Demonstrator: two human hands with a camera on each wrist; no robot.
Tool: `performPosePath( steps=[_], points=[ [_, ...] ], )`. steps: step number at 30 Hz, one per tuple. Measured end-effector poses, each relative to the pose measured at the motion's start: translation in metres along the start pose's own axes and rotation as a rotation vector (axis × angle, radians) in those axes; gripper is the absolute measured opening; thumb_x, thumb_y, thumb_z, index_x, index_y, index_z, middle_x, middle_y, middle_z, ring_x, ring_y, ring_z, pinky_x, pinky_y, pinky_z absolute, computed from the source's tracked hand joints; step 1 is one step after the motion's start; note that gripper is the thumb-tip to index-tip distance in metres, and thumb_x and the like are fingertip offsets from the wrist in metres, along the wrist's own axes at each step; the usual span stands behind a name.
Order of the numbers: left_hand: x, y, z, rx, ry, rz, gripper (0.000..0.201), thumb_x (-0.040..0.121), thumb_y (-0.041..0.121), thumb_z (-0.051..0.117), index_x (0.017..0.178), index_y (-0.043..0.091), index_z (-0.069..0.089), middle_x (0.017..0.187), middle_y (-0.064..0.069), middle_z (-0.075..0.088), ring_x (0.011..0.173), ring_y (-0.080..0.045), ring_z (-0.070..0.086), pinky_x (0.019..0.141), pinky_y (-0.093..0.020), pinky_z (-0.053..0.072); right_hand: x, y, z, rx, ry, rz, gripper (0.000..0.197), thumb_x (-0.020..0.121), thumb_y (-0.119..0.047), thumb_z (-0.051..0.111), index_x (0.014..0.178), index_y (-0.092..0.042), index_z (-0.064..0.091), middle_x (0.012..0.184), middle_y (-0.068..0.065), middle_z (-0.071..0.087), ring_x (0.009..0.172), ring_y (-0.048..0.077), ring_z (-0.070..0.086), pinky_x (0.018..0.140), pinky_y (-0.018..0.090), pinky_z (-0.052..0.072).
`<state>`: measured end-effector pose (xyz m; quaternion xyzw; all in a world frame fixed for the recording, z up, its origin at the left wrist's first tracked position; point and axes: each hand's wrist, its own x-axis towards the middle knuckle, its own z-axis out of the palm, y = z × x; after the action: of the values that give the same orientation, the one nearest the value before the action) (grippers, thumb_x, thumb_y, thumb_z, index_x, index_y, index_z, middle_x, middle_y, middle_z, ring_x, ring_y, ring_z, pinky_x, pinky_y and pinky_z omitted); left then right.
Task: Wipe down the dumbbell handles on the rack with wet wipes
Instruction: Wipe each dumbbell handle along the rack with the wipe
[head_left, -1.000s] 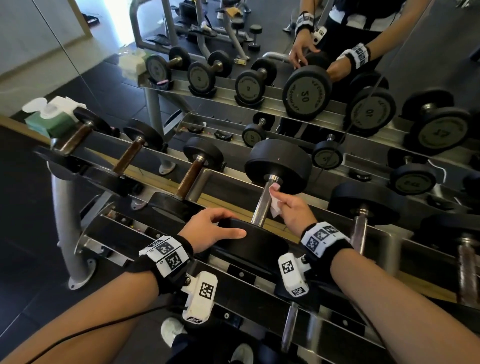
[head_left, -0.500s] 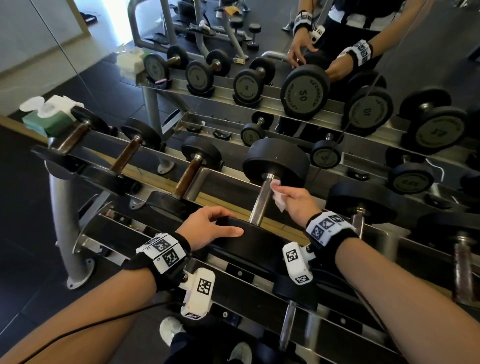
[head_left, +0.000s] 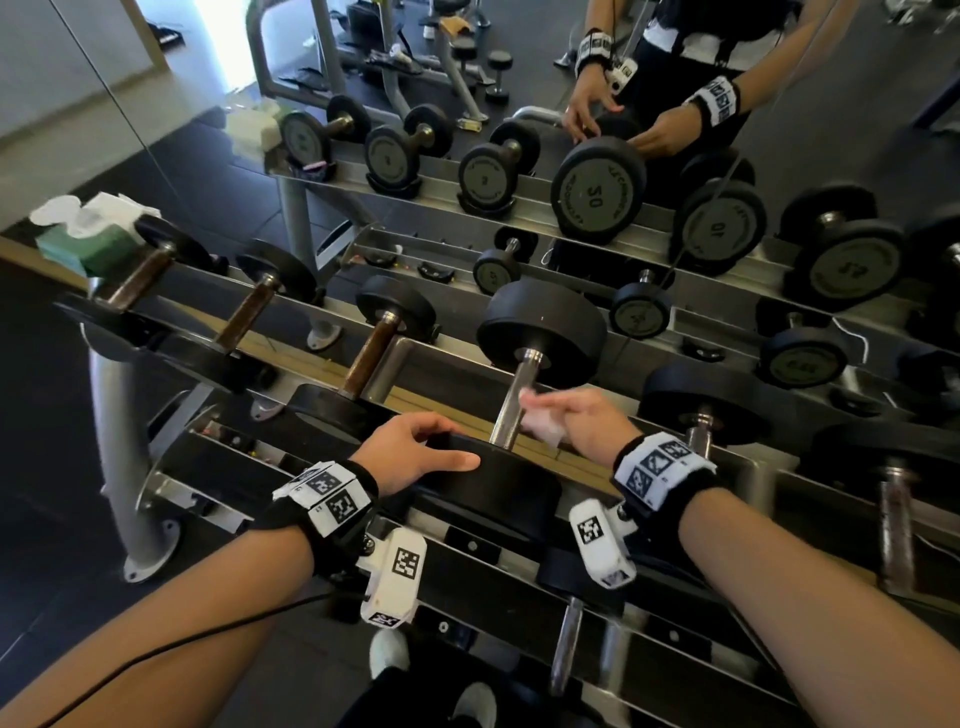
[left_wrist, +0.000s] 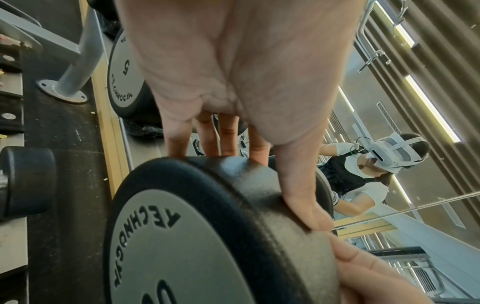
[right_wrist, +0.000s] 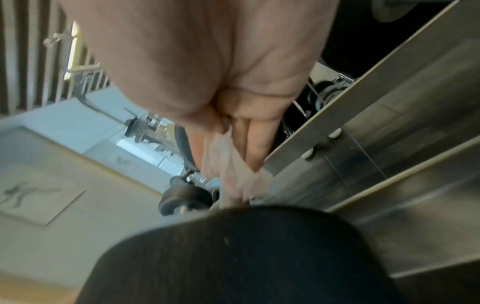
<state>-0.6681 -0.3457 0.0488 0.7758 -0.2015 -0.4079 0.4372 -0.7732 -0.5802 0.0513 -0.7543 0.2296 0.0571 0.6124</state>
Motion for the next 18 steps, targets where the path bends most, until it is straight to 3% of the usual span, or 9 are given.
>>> performPosePath(
  steps=[2,3,5,7,11,15,17,18],
  points=[
    [0.001,0.000,-0.001,0.003,-0.005,-0.008,0.035,0.066,0.044,0.087,0.097,0.039,0.073,0.105,0.008,0.073,0.096,-0.010,0.071,0.090,-0.038,0.059,0.012,-0.007,-0.002,-0.035,0.221,-0.049,0.021,0.096,-0.006,0.059,0.112,-0.008,0.072,0.110,0.005,0.069,0.109,0.021,0.064,0.105,0.029,0.044],
    [0.002,0.000,-0.002,0.015,-0.006,-0.009,0.036,0.065,0.045,0.087,0.098,0.039,0.073,0.106,0.009,0.072,0.098,-0.010,0.070,0.092,-0.038,0.058,0.016,-0.008,0.000,-0.117,0.260,-0.060,0.025,0.097,-0.007,0.056,0.119,-0.006,0.069,0.116,0.007,0.068,0.115,0.022,0.060,0.107,0.027,0.040],
    [0.004,-0.001,-0.003,0.058,-0.010,-0.007,0.039,0.065,0.048,0.087,0.101,0.039,0.072,0.109,0.009,0.071,0.105,-0.011,0.067,0.099,-0.040,0.054,0.024,-0.008,0.008,-0.214,0.270,-0.055,0.028,0.100,-0.009,0.052,0.124,-0.007,0.066,0.121,0.009,0.066,0.117,0.022,0.059,0.099,0.020,0.039],
    [0.007,-0.001,-0.005,0.091,-0.024,-0.010,0.046,0.062,0.053,0.086,0.103,0.038,0.071,0.113,0.009,0.068,0.109,-0.013,0.064,0.102,-0.043,0.051,0.025,-0.006,0.016,-0.194,0.264,-0.007,0.028,0.102,-0.016,0.051,0.124,-0.015,0.067,0.117,0.009,0.066,0.107,0.021,0.062,0.091,0.021,0.042],
    [0.011,0.000,-0.009,0.121,-0.060,-0.016,0.055,0.054,0.059,0.085,0.103,0.038,0.070,0.115,0.007,0.067,0.110,-0.014,0.063,0.101,-0.044,0.051,0.011,-0.002,0.021,-0.439,0.115,-0.071,0.033,0.101,-0.011,0.050,0.129,-0.017,0.064,0.123,0.007,0.065,0.115,0.021,0.059,0.098,0.022,0.039],
    [0.015,0.003,-0.011,0.135,-0.069,-0.013,0.045,0.059,0.052,0.088,0.098,0.038,0.071,0.107,0.008,0.070,0.103,-0.011,0.065,0.099,-0.042,0.053,-0.012,-0.004,0.014,-0.669,-0.186,0.010,0.028,0.102,-0.029,0.051,0.122,-0.040,0.067,0.119,-0.008,0.067,0.108,0.009,0.062,0.099,0.024,0.044],
    [0.015,0.002,-0.011,0.146,-0.077,-0.010,0.046,0.059,0.053,0.088,0.099,0.038,0.070,0.107,0.009,0.069,0.102,-0.011,0.065,0.098,-0.042,0.053,-0.011,-0.012,0.008,-0.556,-0.222,0.021,0.027,0.101,-0.021,0.053,0.119,-0.032,0.071,0.114,-0.005,0.070,0.098,0.006,0.064,0.087,0.016,0.045],
    [0.015,0.001,-0.011,0.153,-0.078,-0.005,0.048,0.058,0.055,0.087,0.099,0.038,0.070,0.108,0.009,0.068,0.102,-0.010,0.065,0.097,-0.041,0.054,-0.008,-0.016,0.006,-0.417,-0.162,0.031,0.028,0.100,-0.012,0.054,0.118,-0.024,0.072,0.112,0.001,0.071,0.093,0.007,0.064,0.081,0.014,0.046]
  ],
)
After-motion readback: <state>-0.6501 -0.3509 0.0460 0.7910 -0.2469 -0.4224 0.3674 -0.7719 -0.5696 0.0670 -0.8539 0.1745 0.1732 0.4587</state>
